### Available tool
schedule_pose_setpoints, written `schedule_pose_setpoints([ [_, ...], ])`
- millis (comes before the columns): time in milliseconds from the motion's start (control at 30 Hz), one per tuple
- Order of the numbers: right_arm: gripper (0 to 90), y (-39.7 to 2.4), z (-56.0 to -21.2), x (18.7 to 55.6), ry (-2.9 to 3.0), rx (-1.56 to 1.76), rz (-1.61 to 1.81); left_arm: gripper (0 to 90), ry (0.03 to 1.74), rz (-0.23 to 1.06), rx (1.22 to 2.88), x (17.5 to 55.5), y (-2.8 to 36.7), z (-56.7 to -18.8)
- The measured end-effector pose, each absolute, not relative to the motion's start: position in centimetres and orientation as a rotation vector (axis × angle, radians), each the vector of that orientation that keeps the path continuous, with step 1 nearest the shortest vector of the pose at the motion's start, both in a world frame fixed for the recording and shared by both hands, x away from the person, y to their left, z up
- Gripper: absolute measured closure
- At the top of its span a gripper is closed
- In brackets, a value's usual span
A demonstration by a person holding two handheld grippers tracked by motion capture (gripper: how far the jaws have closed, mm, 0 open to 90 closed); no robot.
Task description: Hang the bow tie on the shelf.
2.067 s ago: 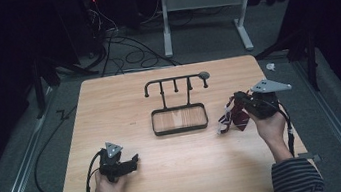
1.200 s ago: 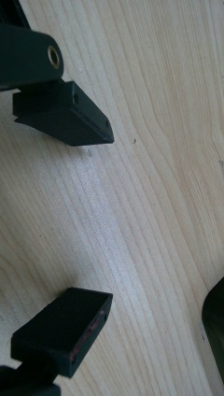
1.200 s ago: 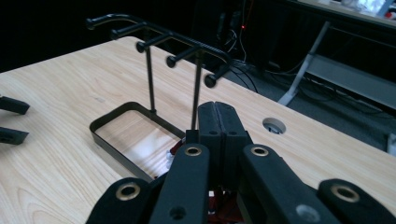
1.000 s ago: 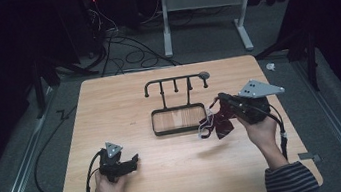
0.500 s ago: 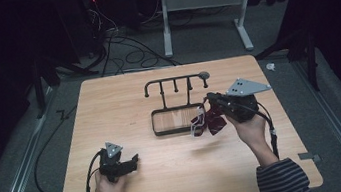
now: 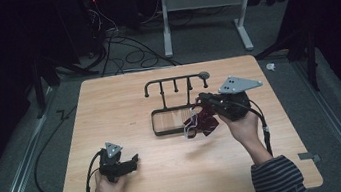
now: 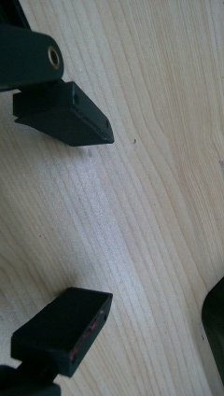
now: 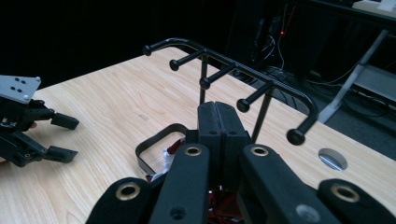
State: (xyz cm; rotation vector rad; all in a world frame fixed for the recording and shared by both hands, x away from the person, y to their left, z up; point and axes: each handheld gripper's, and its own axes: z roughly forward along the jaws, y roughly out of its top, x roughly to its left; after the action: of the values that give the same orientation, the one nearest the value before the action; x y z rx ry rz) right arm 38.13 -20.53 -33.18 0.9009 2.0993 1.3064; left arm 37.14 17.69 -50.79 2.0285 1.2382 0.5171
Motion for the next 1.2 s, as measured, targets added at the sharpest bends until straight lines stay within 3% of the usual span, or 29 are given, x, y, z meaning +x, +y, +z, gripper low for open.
schedule_pose_setpoints([
  [1200, 90.0, -16.2, -33.5, 42.7, 2.155, 0.935, 1.294, 20.1, 1.237, 0.519, 2.031, 37.1, 17.7, -50.8],
])
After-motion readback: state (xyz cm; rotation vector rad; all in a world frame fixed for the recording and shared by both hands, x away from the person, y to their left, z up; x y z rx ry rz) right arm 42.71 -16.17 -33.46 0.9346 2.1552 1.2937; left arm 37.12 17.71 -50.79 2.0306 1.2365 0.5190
